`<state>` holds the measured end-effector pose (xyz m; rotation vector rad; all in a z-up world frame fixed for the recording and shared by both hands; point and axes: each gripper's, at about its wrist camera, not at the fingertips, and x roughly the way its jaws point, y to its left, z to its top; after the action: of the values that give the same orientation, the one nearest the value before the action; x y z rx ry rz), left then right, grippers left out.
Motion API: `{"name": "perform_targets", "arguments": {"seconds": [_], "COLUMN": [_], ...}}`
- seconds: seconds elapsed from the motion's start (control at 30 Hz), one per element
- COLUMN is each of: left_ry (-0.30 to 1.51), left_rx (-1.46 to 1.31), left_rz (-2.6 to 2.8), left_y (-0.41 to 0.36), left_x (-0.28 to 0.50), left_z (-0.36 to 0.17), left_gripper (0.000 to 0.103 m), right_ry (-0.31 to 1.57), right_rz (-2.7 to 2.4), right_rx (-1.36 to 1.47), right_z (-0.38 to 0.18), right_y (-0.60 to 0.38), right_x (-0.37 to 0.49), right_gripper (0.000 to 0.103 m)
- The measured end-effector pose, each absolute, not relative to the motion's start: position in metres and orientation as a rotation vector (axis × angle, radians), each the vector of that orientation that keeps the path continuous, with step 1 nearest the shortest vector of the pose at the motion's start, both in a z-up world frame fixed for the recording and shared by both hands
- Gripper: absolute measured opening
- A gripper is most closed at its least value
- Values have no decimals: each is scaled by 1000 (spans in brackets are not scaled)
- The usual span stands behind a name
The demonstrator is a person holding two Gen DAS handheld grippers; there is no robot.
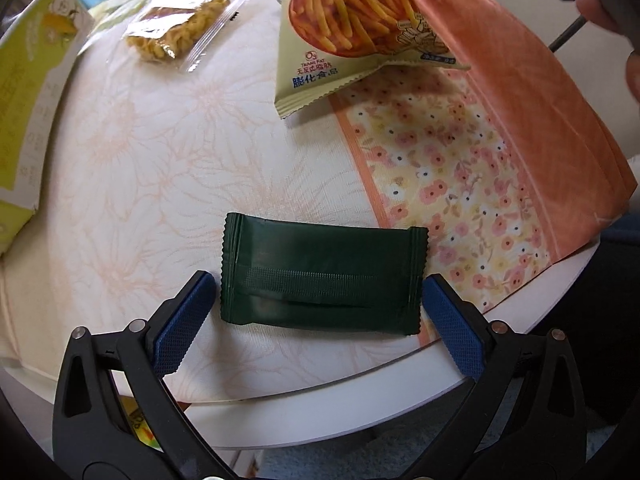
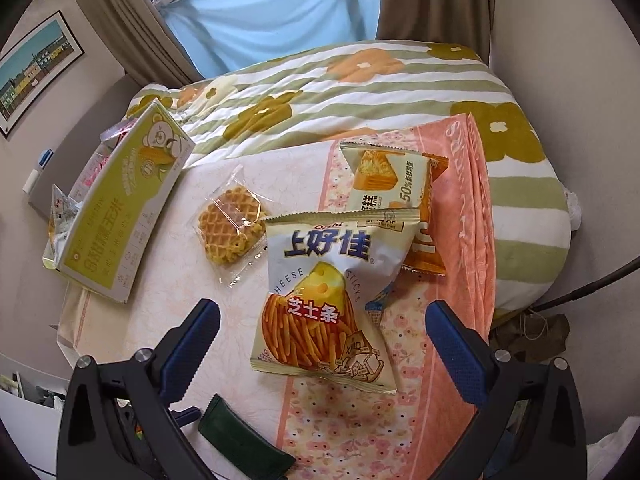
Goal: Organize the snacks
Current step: 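Grasp the dark green pack with left tool while right tool grasps the yellow cheese-stick bag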
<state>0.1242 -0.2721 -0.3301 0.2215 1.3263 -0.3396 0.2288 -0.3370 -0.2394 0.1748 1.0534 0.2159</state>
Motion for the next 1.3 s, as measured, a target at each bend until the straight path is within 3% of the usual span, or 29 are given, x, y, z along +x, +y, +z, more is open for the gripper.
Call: {"name": "perform_targets", "arguments": {"seconds": [0.1, 0.23, 0.4, 0.93, 0.97, 1.0, 1.1, 1.3], "left_ry": [1307, 1287, 1274, 1286, 1285, 1283, 1275, 1237], "left_rx": [237, 230, 229, 112, 107, 106, 98, 71], "left_rz": [-345, -341, -356, -269, -262, -257, -249, -231], "left_y": [-273, -262, -250, -181, -176, -178, -169, -167], "left_x": [121, 120, 127, 175, 178, 180, 187, 181], "left_z": [-329, -324, -322, -312, -311, -312, -309, -291], "left_gripper": [93, 74, 65, 63, 63, 63, 63, 63], "right_ry": [1069, 1090, 1112, 1156, 1156, 1159, 1159, 1141], "right_rz": [213, 208, 205, 169, 163, 154, 146, 164], "right_rx": [180, 182, 193, 141, 138, 137, 121, 125], "right_z": [-245, -253, -263, -293, -295, -297, -299, -289], "right_y": [-338, -334, -328, -304, -304, -303, -303, -309], "right_x": [230, 232, 234, 246, 247, 247, 248, 240], "right_gripper": [102, 102, 102, 102, 97, 84, 70, 54]}}
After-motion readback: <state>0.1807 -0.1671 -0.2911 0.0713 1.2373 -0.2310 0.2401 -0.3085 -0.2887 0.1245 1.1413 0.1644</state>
